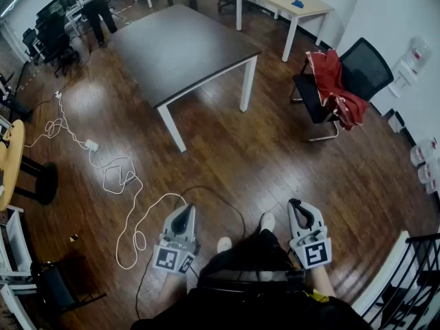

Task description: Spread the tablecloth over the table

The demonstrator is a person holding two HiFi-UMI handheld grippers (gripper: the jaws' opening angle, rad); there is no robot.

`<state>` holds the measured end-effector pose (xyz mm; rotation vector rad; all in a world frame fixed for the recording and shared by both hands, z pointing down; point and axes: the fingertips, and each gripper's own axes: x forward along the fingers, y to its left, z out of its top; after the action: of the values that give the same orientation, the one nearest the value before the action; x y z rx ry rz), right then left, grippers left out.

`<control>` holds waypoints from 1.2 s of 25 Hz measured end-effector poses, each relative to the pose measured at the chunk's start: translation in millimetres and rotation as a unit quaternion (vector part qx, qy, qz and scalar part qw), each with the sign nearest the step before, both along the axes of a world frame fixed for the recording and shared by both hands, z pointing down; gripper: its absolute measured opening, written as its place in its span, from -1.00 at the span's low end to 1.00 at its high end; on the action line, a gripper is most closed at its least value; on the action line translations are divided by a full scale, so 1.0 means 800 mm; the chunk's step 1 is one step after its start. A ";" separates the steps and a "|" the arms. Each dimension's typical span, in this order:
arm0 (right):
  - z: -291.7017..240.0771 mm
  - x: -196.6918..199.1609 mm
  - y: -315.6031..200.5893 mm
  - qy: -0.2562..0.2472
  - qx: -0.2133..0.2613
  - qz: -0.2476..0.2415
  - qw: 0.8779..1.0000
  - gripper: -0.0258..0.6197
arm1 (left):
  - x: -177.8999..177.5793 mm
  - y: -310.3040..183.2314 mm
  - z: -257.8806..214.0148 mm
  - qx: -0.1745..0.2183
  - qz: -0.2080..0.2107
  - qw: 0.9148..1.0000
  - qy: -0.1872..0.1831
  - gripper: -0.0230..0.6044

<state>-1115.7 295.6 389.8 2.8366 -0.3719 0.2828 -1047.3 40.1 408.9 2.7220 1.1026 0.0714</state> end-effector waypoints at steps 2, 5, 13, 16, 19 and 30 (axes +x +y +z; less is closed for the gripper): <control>0.006 0.023 0.008 -0.002 0.030 0.009 1.000 -0.90 | 0.020 0.011 -0.001 0.011 0.012 1.000 0.005 -0.96; 0.008 0.062 0.034 0.007 0.040 0.004 0.999 -0.90 | 0.055 0.045 -0.007 0.028 0.022 0.999 0.014 -0.96; -0.038 0.171 0.200 0.063 0.075 0.010 0.995 -0.91 | 0.167 0.219 -0.053 0.037 0.038 0.998 0.047 -0.96; -0.037 0.186 0.261 0.065 0.059 0.019 0.996 -0.91 | 0.198 0.293 -0.068 0.037 0.060 0.996 0.059 -0.96; -0.023 0.195 0.317 0.049 0.044 0.057 0.996 -0.91 | 0.227 0.358 -0.070 0.067 0.098 0.990 0.081 -0.96; 0.026 0.293 0.445 0.010 0.048 0.157 0.986 -0.90 | 0.406 0.491 -0.042 0.044 0.174 0.983 0.033 -0.96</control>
<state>-880.9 651.4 410.7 2.9838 0.0704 0.3048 -722.9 432.8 375.3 2.5887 1.6211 0.0843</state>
